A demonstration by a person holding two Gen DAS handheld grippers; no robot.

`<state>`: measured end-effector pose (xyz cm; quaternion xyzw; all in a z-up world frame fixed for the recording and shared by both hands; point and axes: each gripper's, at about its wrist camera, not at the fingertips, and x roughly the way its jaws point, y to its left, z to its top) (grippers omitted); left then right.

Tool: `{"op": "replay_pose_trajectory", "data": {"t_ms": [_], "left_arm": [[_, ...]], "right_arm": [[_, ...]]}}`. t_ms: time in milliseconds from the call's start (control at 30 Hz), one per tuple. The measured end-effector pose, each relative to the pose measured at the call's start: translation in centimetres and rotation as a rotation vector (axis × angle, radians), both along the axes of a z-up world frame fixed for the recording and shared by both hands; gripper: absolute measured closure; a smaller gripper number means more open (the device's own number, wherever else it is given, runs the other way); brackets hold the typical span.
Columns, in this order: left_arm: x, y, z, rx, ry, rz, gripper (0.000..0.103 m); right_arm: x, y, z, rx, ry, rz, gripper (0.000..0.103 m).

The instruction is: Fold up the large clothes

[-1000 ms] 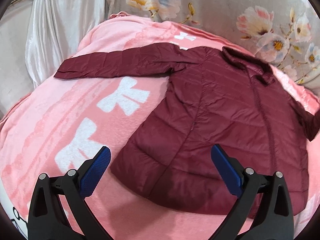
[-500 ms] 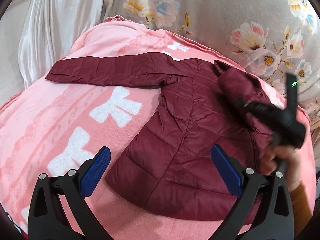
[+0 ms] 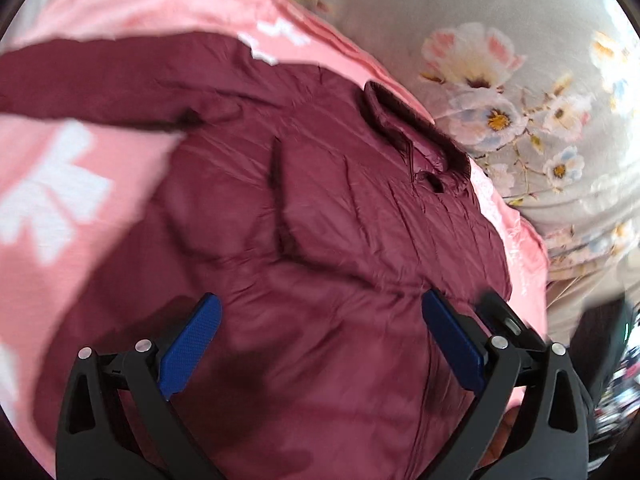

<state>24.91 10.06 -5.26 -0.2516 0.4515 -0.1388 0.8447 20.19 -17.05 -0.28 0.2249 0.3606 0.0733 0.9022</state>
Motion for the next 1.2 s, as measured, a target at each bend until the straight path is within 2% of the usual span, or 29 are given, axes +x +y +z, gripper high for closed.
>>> {"op": "replay_pose_trajectory", "data": {"t_ms": [100, 167, 200, 267, 333, 433, 500, 533, 567, 600, 633, 667, 733, 767, 800, 867, 967, 1100, 1167, 1200], "left_arm": [[2.6, -0.4, -1.9, -0.103, 0.058, 0.023, 0.008], [3.5, -0.5, -2.1, -0.12, 0.063, 0.045, 0.011], [4.0, -0.8, -1.9, -0.126, 0.056, 0.042, 0.017], [4.8, -1.2, -1.4, -0.13, 0.049, 0.007, 0.042], [6.0, -1.9, -1.0, -0.084, 0.054, -0.016, 0.082], [7.0, -1.8, 0.1, -0.019, 0.028, -0.006, 0.098], [7.5, -1.3, 1.3, 0.018, -0.008, 0.012, 0.1], [7.7, -0.8, 1.5, 0.028, -0.018, 0.016, 0.1], [8.0, -0.6, 1.9, 0.056, -0.031, 0.027, 0.1], [8.1, -0.3, 2.1, 0.084, -0.04, 0.036, 0.1], [8.2, 0.0, 2.1, 0.098, -0.044, 0.038, 0.1], [8.2, 0.1, 1.9, 0.113, -0.043, 0.038, 0.1], [8.2, -0.1, 1.1, 0.164, -0.038, 0.034, 0.101], [8.1, -0.3, 0.1, 0.198, -0.026, 0.031, 0.101], [8.2, -0.4, -0.6, 0.215, -0.01, 0.031, 0.101], [8.2, -0.5, -2.4, 0.232, 0.016, 0.029, 0.1], [7.4, -0.8, -2.6, 0.26, -0.021, 0.03, 0.1], [6.8, -1.2, -2.5, 0.307, -0.061, 0.042, 0.097], [6.2, -1.4, -1.7, 0.328, -0.079, 0.055, 0.093], [5.4, -1.3, -0.8, 0.354, -0.103, 0.072, 0.084]], "right_arm": [[-1.0, -6.8, -0.5, 0.03, 0.029, -0.165, 0.055], [-1.3, -10.6, -1.1, 0.087, 0.039, -0.251, 0.054], [-1.3, -12.6, -1.6, 0.128, 0.05, -0.293, 0.054], [-0.8, -15.5, -2.7, 0.207, 0.068, -0.338, 0.054], [0.1, -17.6, -3.8, 0.262, 0.084, -0.383, 0.054], [2.3, -19.6, -5.1, 0.319, 0.073, -0.418, 0.054], [3.5, -20.1, -5.4, 0.328, 0.071, -0.443, 0.058], [4.3, -20.5, -5.6, 0.347, 0.064, -0.45, 0.069], [4.5, -20.7, -5.6, 0.36, 0.059, -0.454, 0.095], [4.8, -20.9, -5.2, 0.381, 0.041, -0.452, 0.1], [4.4, -21.0, -4.7, 0.39, 0.009, -0.448, 0.1], [3.9, -20.6, -3.3, 0.362, -0.055, -0.44, 0.101], [3.4, -19.5, -1.6, 0.284, -0.115, -0.417, 0.101], [3.5, -18.9, -1.4, 0.224, -0.107, -0.411, 0.102], [3.9, -18.3, -1.9, 0.152, -0.059, -0.412, 0.102], [4.7, -18.0, -4.0, 0.072, 0.051, -0.419, 0.102], [5.3, -17.7, -6.5, -0.015, 0.149, -0.408, 0.103], [5.1, -16.8, -6.0, -0.117, 0.189, -0.407, 0.101], [3.9, -16.0, -4.5, -0.157, 0.171, -0.433, 0.091], [3.0, -15.6, -3.6, -0.162, 0.146, -0.45, 0.089]]}}
